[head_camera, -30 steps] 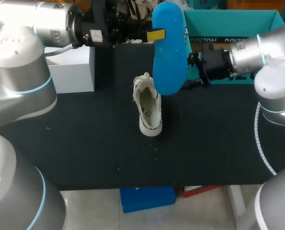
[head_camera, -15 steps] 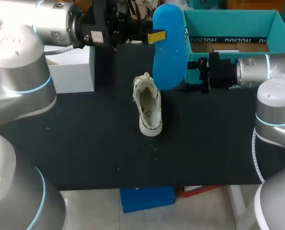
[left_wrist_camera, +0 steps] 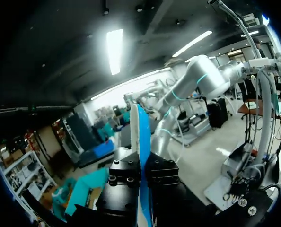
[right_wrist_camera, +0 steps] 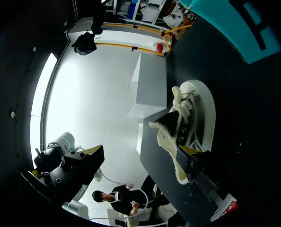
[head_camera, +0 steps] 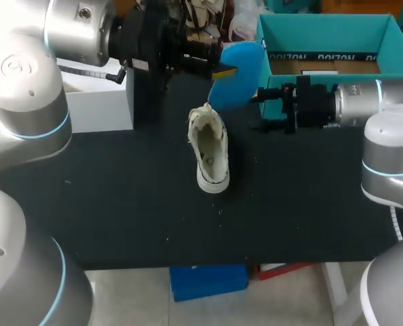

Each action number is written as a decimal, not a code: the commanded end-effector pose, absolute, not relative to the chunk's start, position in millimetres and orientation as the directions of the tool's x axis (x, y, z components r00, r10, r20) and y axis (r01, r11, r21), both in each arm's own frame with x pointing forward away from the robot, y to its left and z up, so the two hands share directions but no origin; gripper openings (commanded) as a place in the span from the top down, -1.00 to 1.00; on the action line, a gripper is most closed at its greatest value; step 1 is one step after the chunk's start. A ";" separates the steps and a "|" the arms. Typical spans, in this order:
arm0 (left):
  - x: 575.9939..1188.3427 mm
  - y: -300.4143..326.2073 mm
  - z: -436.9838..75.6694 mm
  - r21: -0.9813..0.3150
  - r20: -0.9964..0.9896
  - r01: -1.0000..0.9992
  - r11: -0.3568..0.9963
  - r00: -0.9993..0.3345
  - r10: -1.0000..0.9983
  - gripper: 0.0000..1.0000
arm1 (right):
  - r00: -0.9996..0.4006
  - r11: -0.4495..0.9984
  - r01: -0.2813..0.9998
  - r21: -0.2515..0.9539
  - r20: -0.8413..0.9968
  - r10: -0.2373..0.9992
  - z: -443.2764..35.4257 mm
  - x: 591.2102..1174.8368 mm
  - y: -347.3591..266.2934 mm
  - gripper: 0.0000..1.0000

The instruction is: Take the shoe out of the shoebox, open the shoe tongue, remove and reinsert the insole, then place the shoe into the shoebox

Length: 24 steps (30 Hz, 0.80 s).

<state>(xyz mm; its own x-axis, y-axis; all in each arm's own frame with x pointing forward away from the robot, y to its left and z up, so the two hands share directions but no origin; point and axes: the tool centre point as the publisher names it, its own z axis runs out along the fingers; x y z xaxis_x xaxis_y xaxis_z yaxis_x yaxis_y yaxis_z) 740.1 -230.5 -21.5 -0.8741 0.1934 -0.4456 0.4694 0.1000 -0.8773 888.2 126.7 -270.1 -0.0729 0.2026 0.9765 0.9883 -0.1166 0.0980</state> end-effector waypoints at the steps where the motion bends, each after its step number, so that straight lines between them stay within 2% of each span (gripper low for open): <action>1: 731.5 -229.9 -22.1 -0.630 -0.737 0.734 0.252 -0.668 0.104 1.00 | -0.073 -0.119 0.988 0.098 0.976 0.203 -270.7 888.8 128.4 -1.00; 16: 731.5 -229.9 -22.1 -0.630 -0.737 0.734 0.252 -0.668 0.104 1.00 | -0.073 -0.119 0.988 0.098 0.976 0.203 -270.7 888.8 128.4 -1.00; 18: 713.4 -230.9 -28.0 -0.544 -0.814 0.810 0.219 -0.573 0.097 1.00 | -0.073 -0.119 0.988 0.098 0.976 0.203 -270.7 888.8 128.4 -1.00; 24: 675.9 -226.1 -69.6 -0.420 -0.879 0.882 0.213 -0.455 0.147 1.00 | -0.073 -0.119 0.988 0.098 0.976 0.203 -270.7 888.8 128.4 -1.00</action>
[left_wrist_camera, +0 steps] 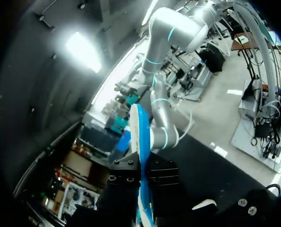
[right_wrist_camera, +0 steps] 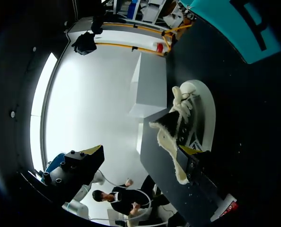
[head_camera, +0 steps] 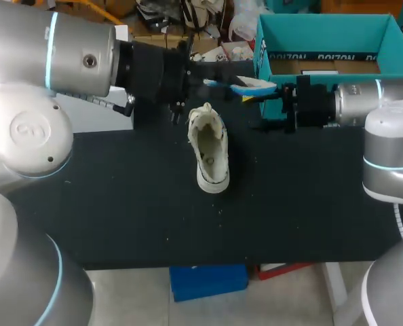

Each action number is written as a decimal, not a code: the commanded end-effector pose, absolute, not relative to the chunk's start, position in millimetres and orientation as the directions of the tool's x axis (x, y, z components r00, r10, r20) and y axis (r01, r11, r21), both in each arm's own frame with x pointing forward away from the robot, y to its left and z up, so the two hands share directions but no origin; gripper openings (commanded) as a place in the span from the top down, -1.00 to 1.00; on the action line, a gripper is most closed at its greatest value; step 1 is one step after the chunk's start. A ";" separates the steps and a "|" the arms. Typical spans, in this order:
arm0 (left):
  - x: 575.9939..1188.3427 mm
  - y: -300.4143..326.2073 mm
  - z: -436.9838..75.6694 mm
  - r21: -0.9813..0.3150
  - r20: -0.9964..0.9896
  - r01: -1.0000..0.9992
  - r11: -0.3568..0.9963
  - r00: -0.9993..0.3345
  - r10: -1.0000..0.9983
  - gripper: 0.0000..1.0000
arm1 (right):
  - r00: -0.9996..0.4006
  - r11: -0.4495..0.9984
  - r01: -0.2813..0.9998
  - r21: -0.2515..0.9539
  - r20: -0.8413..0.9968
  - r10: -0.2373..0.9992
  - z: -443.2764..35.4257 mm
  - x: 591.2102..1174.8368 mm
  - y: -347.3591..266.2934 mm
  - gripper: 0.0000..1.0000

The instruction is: Take the shoe out of the shoebox, open the shoe tongue, remove and reinsert the insole, then place the shoe into the shoebox

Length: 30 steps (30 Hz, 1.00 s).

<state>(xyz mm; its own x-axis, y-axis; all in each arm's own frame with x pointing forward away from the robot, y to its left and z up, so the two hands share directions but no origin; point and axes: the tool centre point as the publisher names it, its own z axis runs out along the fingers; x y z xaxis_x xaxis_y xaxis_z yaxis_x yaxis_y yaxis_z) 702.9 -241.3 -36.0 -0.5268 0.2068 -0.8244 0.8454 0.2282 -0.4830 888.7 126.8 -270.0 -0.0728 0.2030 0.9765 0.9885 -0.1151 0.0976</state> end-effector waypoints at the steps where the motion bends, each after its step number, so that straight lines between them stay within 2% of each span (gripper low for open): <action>1: 673.8 -225.2 -75.3 -0.390 -0.888 0.894 0.222 -0.429 0.167 1.00 | -0.073 -0.119 0.988 0.098 0.976 0.203 -270.7 888.8 128.4 -1.00; 9: 658.7 -215.4 -97.3 -0.257 -0.942 0.949 0.185 -0.289 0.171 1.00 | -0.073 -0.119 0.988 0.098 0.976 0.203 -270.7 888.8 128.4 -1.00; 20: 655.5 -210.3 -152.3 -0.197 -0.958 0.970 0.143 -0.221 0.181 1.00 | -0.073 -0.119 0.988 0.098 0.976 0.203 -270.7 888.8 128.4 -1.00; 27: 659.1 -210.3 -184.4 -0.070 -0.970 0.982 0.177 -0.109 0.219 1.00 | -0.073 -0.119 0.988 0.098 0.976 0.203 -270.7 888.8 128.4 -1.00; 30: 660.9 -208.5 -190.1 -0.103 -0.964 0.970 0.218 -0.151 0.217 1.00 | -0.073 -0.119 0.988 0.098 0.976 0.203 -270.7 888.8 128.4 -1.00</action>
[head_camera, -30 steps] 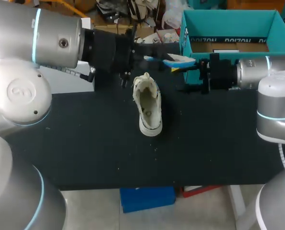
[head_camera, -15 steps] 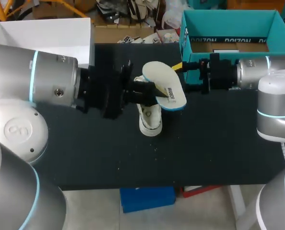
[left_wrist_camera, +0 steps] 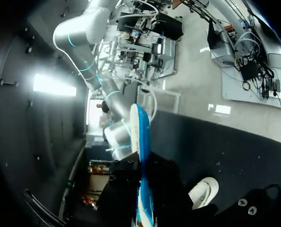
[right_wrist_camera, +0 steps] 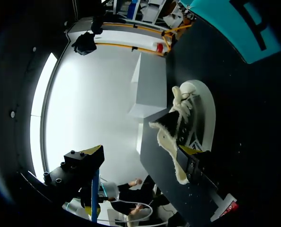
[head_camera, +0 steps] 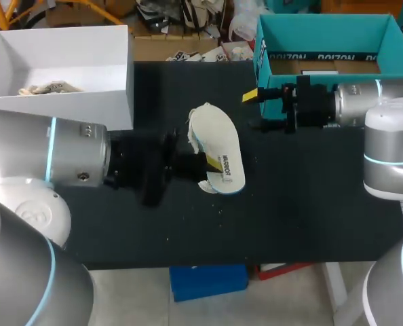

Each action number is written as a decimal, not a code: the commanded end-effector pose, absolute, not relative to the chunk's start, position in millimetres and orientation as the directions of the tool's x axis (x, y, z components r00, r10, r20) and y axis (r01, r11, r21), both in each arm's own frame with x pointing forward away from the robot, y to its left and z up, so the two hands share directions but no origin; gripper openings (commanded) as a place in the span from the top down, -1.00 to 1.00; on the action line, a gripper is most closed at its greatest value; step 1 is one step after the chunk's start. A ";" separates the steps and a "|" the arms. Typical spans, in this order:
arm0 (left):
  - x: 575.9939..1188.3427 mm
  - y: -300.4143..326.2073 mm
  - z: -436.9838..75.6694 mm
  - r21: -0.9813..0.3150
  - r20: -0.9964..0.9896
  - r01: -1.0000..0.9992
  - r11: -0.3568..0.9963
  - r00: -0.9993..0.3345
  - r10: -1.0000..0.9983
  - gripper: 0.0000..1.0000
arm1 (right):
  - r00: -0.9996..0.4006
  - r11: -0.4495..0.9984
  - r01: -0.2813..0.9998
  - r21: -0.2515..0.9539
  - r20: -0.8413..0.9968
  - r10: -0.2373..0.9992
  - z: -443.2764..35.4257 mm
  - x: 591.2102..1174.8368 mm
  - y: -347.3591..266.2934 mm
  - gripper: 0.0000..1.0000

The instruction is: Take the shoe out of the shoebox, open the shoe tongue, remove and reinsert the insole, then place the shoe into the shoebox

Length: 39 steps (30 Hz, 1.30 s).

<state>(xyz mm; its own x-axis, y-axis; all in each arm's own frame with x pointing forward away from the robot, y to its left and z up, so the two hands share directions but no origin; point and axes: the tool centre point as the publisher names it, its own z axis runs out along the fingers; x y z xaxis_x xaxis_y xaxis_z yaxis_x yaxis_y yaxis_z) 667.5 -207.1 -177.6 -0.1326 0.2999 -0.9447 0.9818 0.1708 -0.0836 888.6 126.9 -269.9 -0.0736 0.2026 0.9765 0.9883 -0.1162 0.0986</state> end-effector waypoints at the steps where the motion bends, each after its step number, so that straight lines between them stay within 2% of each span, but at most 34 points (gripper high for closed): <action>1: 660.9 -208.5 -190.1 -0.103 -0.964 0.970 0.218 -0.151 0.217 1.00 | -0.073 -0.119 0.988 0.098 0.976 0.203 -270.7 888.8 128.4 -1.00; 14: 660.1 -208.8 -193.7 -0.098 -0.968 0.971 0.219 -0.145 0.207 1.00 | -0.073 -0.119 0.988 0.098 0.976 0.203 -270.7 888.8 128.4 -1.00; 22: 661.3 -208.6 -225.1 0.089 -0.980 0.976 0.201 0.050 0.192 1.00 | -0.073 -0.119 0.988 0.098 0.976 0.203 -270.7 888.8 128.4 -1.00; 27: 670.1 -204.0 -247.2 0.122 -0.988 0.975 0.186 0.101 0.118 1.00 | -0.073 -0.119 0.988 0.098 0.976 0.203 -270.7 888.8 128.4 -1.00; 39: 711.3 -206.0 -273.9 0.212 -0.973 0.963 0.165 0.191 0.133 1.00 | -0.073 -0.119 0.988 0.098 0.976 0.203 -270.7 888.8 128.4 -1.00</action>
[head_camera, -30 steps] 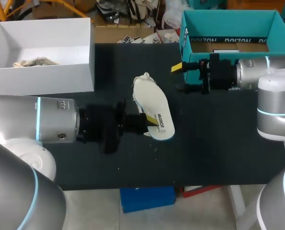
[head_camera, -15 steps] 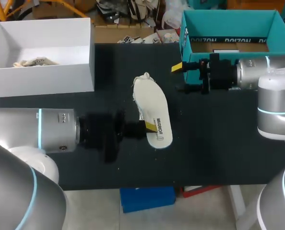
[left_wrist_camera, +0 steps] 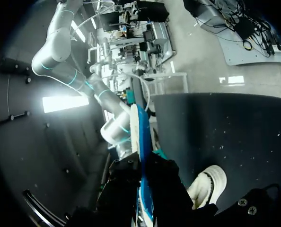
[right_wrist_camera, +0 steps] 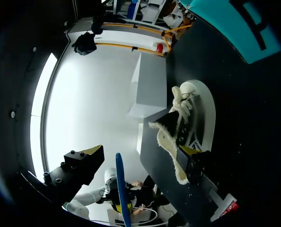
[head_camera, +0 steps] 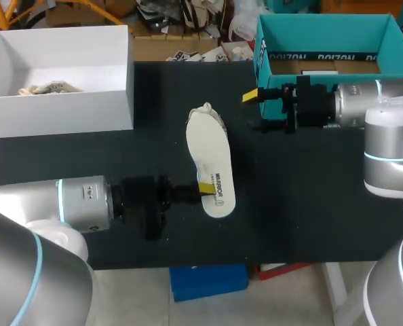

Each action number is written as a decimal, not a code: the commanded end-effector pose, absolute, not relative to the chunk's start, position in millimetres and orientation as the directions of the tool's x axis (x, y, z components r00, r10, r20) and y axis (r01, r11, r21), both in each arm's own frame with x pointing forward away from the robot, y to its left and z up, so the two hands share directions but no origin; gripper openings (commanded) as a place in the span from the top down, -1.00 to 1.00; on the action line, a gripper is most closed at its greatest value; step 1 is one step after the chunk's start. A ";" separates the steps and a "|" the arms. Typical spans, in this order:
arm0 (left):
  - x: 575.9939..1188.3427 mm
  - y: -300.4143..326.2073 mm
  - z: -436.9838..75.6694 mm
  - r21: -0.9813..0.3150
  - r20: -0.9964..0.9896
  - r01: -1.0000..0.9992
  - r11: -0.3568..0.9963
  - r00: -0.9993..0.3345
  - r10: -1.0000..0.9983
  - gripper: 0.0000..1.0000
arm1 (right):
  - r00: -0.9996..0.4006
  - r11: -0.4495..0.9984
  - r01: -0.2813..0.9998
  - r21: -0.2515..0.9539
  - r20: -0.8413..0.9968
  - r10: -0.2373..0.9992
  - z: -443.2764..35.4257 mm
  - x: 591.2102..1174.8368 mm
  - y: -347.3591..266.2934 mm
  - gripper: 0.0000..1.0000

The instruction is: Take the shoe out of the shoebox, open the shoe tongue, remove and reinsert the insole, then place the shoe into the shoebox

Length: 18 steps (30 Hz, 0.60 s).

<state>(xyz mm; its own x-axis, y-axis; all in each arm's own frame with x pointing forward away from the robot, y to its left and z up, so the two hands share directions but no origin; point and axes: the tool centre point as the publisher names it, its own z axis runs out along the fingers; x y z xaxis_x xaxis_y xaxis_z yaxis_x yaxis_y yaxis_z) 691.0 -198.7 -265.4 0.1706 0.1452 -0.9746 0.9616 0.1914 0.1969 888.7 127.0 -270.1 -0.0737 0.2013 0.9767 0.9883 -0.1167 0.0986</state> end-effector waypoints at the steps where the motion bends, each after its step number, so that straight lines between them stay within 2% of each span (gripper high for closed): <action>1: 715.5 -206.2 -275.7 0.211 -0.973 0.965 0.157 0.192 0.128 1.00 | -0.073 -0.119 0.988 0.098 0.976 0.203 -270.7 888.8 128.4 -1.00; 18: 782.0 -215.9 -278.3 0.241 -0.963 0.962 0.129 0.221 0.154 1.00 | -0.073 -0.119 0.988 0.098 0.976 0.203 -270.7 888.8 128.4 -1.00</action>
<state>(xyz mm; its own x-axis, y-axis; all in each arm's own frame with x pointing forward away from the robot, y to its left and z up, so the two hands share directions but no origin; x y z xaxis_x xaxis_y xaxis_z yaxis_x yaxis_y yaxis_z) 766.6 -207.5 -278.4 0.2201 0.1497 -0.9639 0.9593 0.1458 0.2417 889.2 127.2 -270.1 -0.0735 0.2024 0.9765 0.9884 -0.1154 0.0983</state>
